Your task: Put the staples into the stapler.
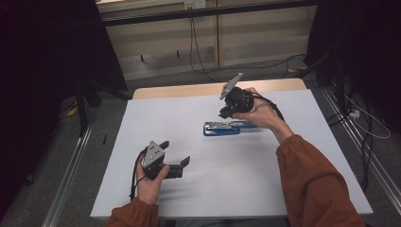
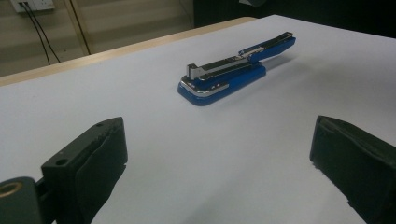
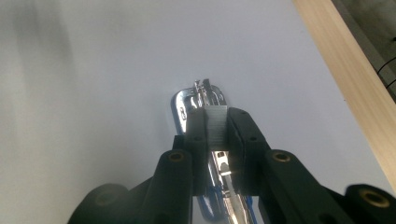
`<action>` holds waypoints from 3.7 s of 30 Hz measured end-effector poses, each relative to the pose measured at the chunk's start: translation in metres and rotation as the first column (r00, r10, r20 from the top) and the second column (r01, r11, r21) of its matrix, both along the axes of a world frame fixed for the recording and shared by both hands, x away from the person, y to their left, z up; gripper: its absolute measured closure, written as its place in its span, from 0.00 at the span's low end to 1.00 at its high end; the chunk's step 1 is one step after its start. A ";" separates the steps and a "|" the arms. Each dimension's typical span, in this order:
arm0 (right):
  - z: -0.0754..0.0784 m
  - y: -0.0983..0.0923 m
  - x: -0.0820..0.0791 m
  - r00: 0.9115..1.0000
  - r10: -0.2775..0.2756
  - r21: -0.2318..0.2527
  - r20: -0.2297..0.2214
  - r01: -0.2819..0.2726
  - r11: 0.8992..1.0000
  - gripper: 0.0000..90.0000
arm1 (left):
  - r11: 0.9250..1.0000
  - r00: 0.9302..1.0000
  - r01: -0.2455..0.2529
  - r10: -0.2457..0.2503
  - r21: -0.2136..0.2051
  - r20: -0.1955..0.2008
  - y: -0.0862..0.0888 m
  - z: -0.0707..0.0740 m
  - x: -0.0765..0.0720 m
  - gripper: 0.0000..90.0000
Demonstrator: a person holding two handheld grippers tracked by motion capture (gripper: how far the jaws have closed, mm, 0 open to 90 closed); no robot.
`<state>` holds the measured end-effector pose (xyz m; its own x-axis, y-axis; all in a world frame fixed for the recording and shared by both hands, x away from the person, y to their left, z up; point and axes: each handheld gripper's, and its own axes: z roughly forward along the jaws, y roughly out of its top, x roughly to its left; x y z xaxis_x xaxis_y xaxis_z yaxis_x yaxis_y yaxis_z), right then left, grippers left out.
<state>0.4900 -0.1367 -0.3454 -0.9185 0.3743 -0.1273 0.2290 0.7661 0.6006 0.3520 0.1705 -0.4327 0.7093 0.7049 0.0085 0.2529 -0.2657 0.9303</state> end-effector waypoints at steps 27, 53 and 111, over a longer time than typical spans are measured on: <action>-0.031 0.040 0.029 0.995 0.085 -0.076 -0.055 -0.089 0.993 0.88 | 1.000 1.000 0.003 -0.003 -0.012 0.002 0.001 0.001 -0.001 0.05; -0.051 0.046 0.041 0.990 0.092 -0.105 -0.104 -0.103 0.989 0.88 | 1.000 1.000 0.009 -0.009 -0.011 0.003 0.001 0.001 -0.001 0.05; -0.055 0.053 0.045 0.981 0.166 -0.156 -0.096 -0.180 0.971 0.87 | 1.000 1.000 0.013 -0.013 -0.003 0.003 0.001 0.001 -0.001 0.05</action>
<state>0.5355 -0.0838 -0.4001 -0.9773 0.1892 -0.0951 0.1274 0.8842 0.4493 0.3508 0.1719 -0.4320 0.7182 0.6957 0.0087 0.2466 -0.2662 0.9319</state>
